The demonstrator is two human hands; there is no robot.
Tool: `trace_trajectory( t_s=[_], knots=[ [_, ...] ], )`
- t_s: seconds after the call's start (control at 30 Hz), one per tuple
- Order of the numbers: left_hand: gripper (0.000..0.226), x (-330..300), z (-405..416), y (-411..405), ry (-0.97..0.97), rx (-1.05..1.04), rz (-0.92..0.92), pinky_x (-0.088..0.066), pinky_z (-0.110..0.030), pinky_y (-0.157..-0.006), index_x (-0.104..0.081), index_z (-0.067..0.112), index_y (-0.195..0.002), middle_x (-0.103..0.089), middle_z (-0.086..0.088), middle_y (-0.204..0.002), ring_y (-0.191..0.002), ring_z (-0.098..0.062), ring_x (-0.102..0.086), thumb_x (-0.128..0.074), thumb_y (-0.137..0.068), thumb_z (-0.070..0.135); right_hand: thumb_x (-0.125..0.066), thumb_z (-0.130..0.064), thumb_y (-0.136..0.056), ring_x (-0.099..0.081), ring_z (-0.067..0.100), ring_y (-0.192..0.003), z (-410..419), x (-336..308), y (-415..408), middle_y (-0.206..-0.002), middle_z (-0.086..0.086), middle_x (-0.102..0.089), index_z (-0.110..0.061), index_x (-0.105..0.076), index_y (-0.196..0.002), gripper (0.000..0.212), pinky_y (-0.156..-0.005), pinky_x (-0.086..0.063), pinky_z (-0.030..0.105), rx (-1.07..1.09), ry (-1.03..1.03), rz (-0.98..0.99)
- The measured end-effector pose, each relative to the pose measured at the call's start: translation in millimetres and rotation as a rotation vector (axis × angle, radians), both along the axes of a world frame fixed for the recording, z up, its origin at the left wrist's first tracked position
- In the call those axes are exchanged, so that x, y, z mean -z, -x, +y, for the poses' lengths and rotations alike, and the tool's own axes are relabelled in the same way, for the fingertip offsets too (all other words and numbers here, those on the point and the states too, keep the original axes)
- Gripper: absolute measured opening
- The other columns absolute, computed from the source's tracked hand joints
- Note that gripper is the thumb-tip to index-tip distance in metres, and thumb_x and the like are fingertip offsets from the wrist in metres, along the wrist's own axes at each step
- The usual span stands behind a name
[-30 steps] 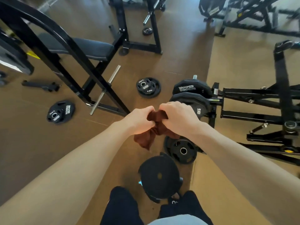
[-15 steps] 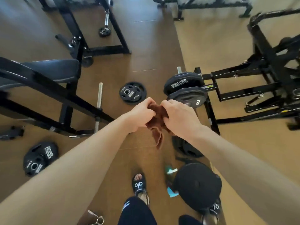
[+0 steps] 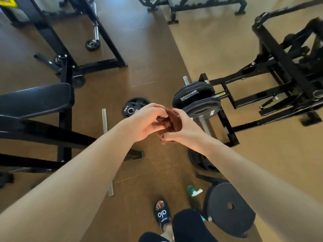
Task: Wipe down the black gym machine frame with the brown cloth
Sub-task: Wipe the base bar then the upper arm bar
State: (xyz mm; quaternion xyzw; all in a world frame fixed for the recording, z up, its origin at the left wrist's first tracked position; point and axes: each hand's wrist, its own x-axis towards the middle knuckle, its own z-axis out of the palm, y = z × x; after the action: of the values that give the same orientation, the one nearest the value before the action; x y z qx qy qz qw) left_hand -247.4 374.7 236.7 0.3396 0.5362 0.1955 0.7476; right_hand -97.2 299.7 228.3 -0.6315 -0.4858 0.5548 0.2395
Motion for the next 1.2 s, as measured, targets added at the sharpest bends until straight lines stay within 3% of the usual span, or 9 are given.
trace_trajectory(
  t_s=[0.1,0.2,0.33,0.5,0.63,0.8,1.0,1.1,1.2],
  knots=[
    [0.034,-10,31,-25,0.049,0.111,-0.051,-0.061,-0.037,-0.087,-0.058,0.002,-0.126,-0.065,-0.018,-0.117,-0.11,-0.029,-0.068,-0.064,-0.093,0.004,-0.083,-0.021,-0.085,-0.061,0.009,-0.113,19,3,-18,-0.125,-0.01,-0.061,-0.028,-0.046,-0.142,0.069,-0.095,-0.053,0.025,0.133,-0.085,-0.08],
    [0.029,-16,68,-52,0.078,0.198,-0.018,-0.061,-0.039,-0.091,-0.061,0.005,-0.124,-0.068,-0.017,-0.116,-0.108,-0.03,-0.07,-0.052,-0.097,-0.001,-0.075,-0.017,-0.092,-0.059,0.008,-0.106,52,5,-45,-0.118,-0.009,-0.064,-0.026,-0.056,-0.135,0.048,-0.098,-0.049,0.03,0.212,-0.098,-0.206],
    [0.05,-12,128,-78,-0.084,0.333,0.226,-0.061,-0.041,-0.09,-0.062,0.014,-0.122,-0.072,-0.018,-0.112,-0.1,-0.028,-0.074,-0.04,-0.093,-0.019,-0.071,-0.01,-0.092,-0.061,0.009,-0.103,116,10,-81,-0.112,-0.005,-0.066,-0.021,-0.06,-0.129,0.041,-0.1,-0.053,0.038,0.17,-0.048,-0.156],
    [0.056,5,238,-101,-0.462,0.721,0.574,-0.058,-0.04,-0.09,-0.054,0.037,-0.124,-0.06,-0.013,-0.115,-0.106,-0.024,-0.064,-0.066,-0.083,0.002,-0.068,-0.005,-0.089,-0.068,0.02,-0.103,232,23,-131,-0.105,0.001,-0.072,-0.021,-0.066,-0.116,0.031,-0.098,-0.056,0.048,0.178,0.031,0.017],
    [0.05,5,317,-140,-0.494,0.816,0.571,-0.05,-0.028,-0.08,-0.053,0.037,-0.115,-0.054,0.004,-0.117,-0.108,-0.009,-0.055,-0.078,-0.078,0.015,-0.063,-0.001,-0.089,-0.071,0.024,-0.101,303,20,-172,-0.104,0.008,-0.074,-0.016,-0.068,-0.114,0.03,-0.096,-0.057,0.047,0.224,0.097,0.164],
    [0.037,-5,409,-206,-0.604,0.957,0.617,-0.058,-0.034,-0.072,-0.049,0.033,-0.093,-0.067,0.002,-0.094,-0.088,-0.017,-0.067,-0.078,-0.077,0.015,-0.064,0.0,-0.087,-0.07,0.021,-0.102,376,7,-224,-0.107,0.005,-0.073,-0.019,-0.067,-0.116,0.036,-0.096,-0.057,0.046,0.211,0.064,0.164],
    [0.045,-9,512,-284,-0.695,1.171,0.634,-0.06,-0.042,-0.087,-0.046,0.031,-0.124,-0.065,0.003,-0.111,-0.099,-0.019,-0.066,-0.072,-0.088,0.022,-0.084,-0.032,-0.078,-0.062,0.009,-0.112,456,9,-283,-0.116,-0.012,-0.067,-0.031,-0.056,-0.135,0.063,-0.104,-0.053,0.042,0.263,0.032,0.059],
    [0.046,-3,569,-327,-0.769,1.332,0.571,-0.058,-0.035,-0.087,-0.046,0.035,-0.13,-0.066,0.003,-0.113,-0.101,-0.018,-0.066,-0.066,-0.091,0.022,-0.081,-0.045,-0.082,-0.064,0.007,-0.109,497,14,-311,-0.113,-0.015,-0.069,-0.033,-0.061,-0.128,0.051,-0.1,-0.054,0.038,0.396,0.016,-0.008],
    [0.056,11,636,-379,-0.84,1.484,0.526,-0.053,-0.025,-0.084,-0.043,0.031,-0.144,-0.063,0.007,-0.114,-0.102,-0.015,-0.063,-0.063,-0.093,0.018,-0.076,-0.037,-0.089,-0.065,0.01,-0.107,548,28,-340,-0.113,-0.013,-0.071,-0.031,-0.065,-0.125,0.038,-0.099,-0.051,0.036,0.536,0.018,-0.079]
  ],
)
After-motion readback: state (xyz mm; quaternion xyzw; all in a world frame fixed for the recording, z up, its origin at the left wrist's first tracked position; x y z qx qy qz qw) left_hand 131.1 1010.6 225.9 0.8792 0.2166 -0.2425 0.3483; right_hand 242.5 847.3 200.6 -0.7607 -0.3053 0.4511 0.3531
